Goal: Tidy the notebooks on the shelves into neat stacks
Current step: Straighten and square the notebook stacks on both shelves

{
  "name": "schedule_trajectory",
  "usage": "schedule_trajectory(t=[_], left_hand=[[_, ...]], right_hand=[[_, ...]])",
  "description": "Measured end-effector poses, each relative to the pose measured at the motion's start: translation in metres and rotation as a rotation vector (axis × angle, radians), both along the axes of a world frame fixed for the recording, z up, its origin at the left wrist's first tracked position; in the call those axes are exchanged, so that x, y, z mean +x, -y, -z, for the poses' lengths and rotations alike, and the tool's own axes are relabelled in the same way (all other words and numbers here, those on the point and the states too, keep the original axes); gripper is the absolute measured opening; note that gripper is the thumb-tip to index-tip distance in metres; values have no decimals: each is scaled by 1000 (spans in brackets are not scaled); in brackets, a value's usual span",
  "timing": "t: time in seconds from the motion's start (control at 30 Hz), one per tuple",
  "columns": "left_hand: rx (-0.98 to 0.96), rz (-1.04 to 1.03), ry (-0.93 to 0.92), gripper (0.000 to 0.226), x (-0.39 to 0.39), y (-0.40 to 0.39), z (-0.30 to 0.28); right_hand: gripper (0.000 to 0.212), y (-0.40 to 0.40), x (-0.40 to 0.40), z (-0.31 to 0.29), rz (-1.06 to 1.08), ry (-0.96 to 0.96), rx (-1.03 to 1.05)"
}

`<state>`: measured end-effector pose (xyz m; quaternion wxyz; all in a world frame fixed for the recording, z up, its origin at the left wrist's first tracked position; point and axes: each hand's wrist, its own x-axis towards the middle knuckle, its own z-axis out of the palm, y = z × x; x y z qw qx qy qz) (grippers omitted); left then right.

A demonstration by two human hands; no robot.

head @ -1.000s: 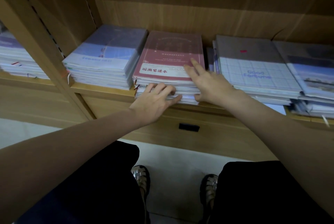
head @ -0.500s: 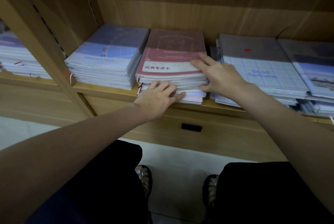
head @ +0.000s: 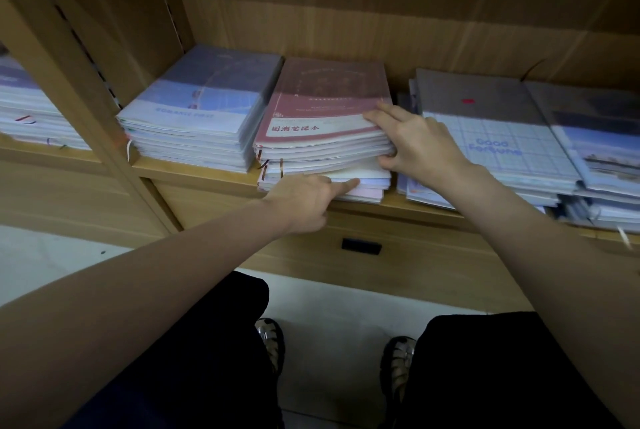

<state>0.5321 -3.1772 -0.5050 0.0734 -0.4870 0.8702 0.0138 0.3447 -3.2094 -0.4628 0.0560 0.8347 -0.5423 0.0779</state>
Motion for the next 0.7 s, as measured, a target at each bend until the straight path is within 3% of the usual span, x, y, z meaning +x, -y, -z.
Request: schedule_trajectory(t=[0.13,0.23,0.33,0.43,0.5,0.6,0.7], left_hand=[[-132,19,-39,57,4,-2,-6],[-299,49,-364,35,25,-4,-13],[-363,-156,-564,17,67,-3,-15],[-254,-491,-695,14,96,-5,-15],[-72,-630,-774,20,98,-4,-12],[249,-706,-948,30,86,-3,-7],[367,-796,-1119,37,80,-2,-8]], right_hand=[[69,-4,0,2,2,-31,-6],[75,-8,3,8,20,-106,19],[80,-11,9,8,24,-172,23],[85,-13,24,4,53,-241,6],[87,-14,42,0,45,-262,-45],[87,-14,78,-3,-29,-209,-79],[87,-11,107,2,-76,-169,-38]])
